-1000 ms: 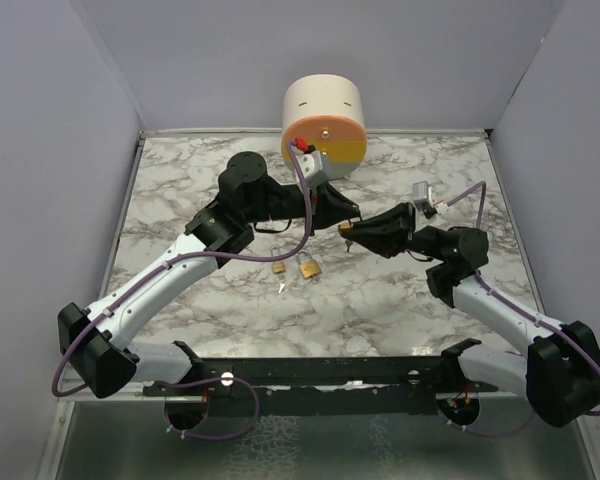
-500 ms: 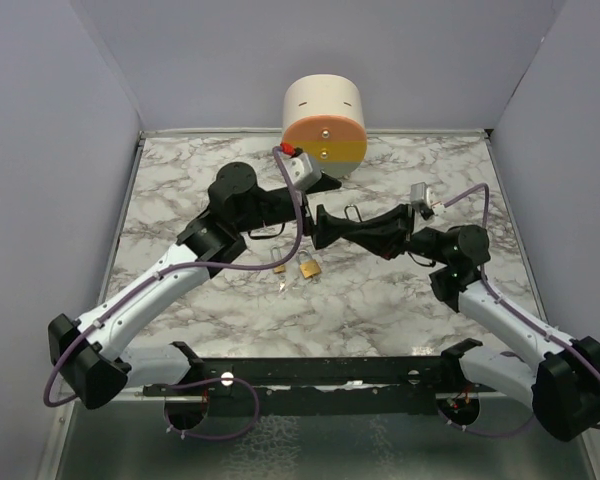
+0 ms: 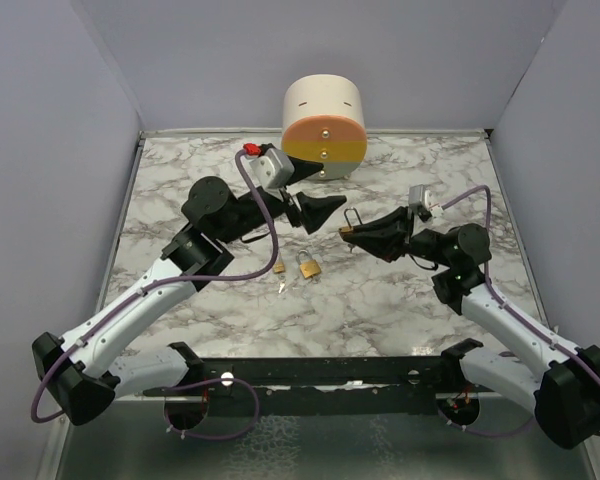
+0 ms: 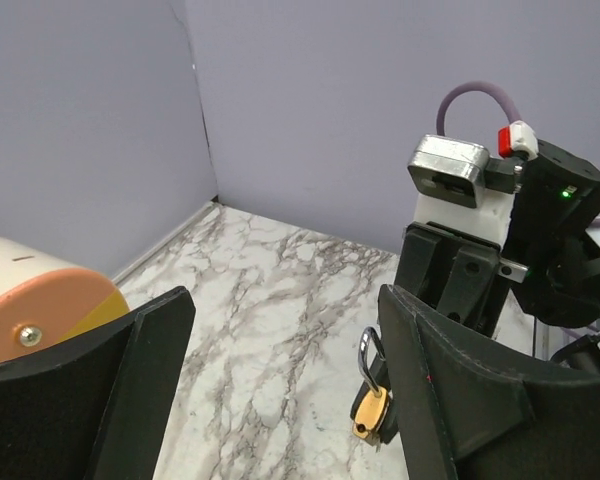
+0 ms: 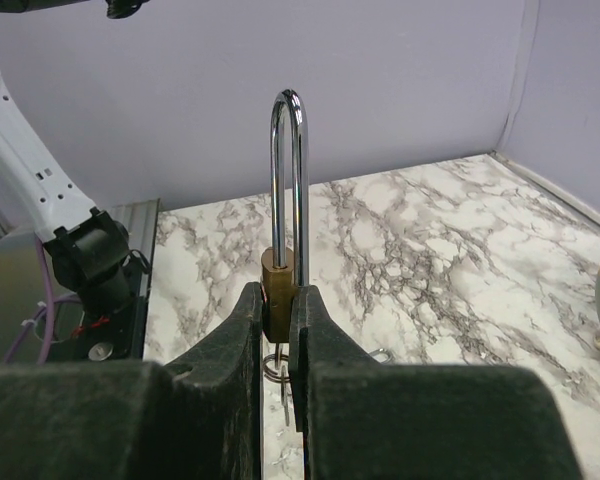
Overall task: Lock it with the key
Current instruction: Lock the lock.
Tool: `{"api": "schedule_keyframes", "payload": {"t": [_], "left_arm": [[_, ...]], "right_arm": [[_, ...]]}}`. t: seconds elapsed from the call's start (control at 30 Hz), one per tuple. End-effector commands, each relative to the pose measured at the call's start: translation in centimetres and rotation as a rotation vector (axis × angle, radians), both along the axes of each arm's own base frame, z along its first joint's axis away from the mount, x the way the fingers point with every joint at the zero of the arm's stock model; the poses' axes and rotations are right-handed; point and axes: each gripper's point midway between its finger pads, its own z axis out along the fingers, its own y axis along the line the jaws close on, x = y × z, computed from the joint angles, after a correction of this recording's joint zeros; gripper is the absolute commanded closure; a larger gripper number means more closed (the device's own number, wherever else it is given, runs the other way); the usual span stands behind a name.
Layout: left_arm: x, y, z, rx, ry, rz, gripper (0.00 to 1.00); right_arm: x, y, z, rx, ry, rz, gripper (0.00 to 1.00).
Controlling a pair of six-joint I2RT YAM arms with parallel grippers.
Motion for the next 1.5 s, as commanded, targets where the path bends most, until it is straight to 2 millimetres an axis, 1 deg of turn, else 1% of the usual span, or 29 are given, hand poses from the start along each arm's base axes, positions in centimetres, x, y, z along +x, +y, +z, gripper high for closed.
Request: {"api": "schedule_keyframes", "payload": {"t": [0.0,0.1,0.3,0.6,0.77,0.87,0.93,1.07,1.3,1.4,1.47], "left_arm": [[0.9,-1.0,0.5,0.002,0.014,-0.006,0.25],[1.3,-1.6,0.0,0.019,0.027,-0.018,0.26],[1.1,-2.4,-0.4,0.031,0.04,-0.061,0.26],[0.3,-3.8,-2.6,0.07,0.101,-0.137,0.27],[1.0,-4.2,-4.4,0.12,0.137,-0.099,0.27],[1.2,-4.5,-4.9,0.131,0.152,-0.088,0.27],[1.6,-4.6,-5.1,0.141,0.16,-0.061,0.27],[3.1,-4.1,-5.2,0.142,0.174,0.056,0.27],[4.7,-3.8,-4.0,0.104,0.182,0.22,0.28],[5.2,-3.9,-4.0,0.125,0.183,0.279,0.32],[5.6,-3.9,-4.5,0.163,0.19,0.325,0.38]], "right_arm": [[0.1,-0.2,1.6,0.018,-0.043,-0.026,0.98],[0.1,-0.2,1.6,0.017,-0.042,-0.026,0.98],[0.5,-0.2,1.5,0.015,-0.043,-0.04,0.98],[1.2,-0.3,1.4,0.013,-0.037,-0.071,0.98],[1.3,-0.2,1.5,0.014,-0.038,-0.073,0.98],[1.3,-0.2,1.5,0.013,-0.04,-0.074,0.98],[1.2,-0.2,1.5,0.012,-0.043,-0.07,0.98],[1.1,-0.2,1.5,0.011,-0.047,-0.067,0.98],[1.2,0.1,1.0,-0.009,-0.043,-0.066,0.98],[1.1,0.2,0.9,-0.01,-0.042,-0.064,0.98],[1.0,0.1,1.1,-0.008,-0.048,-0.065,0.98]]}}
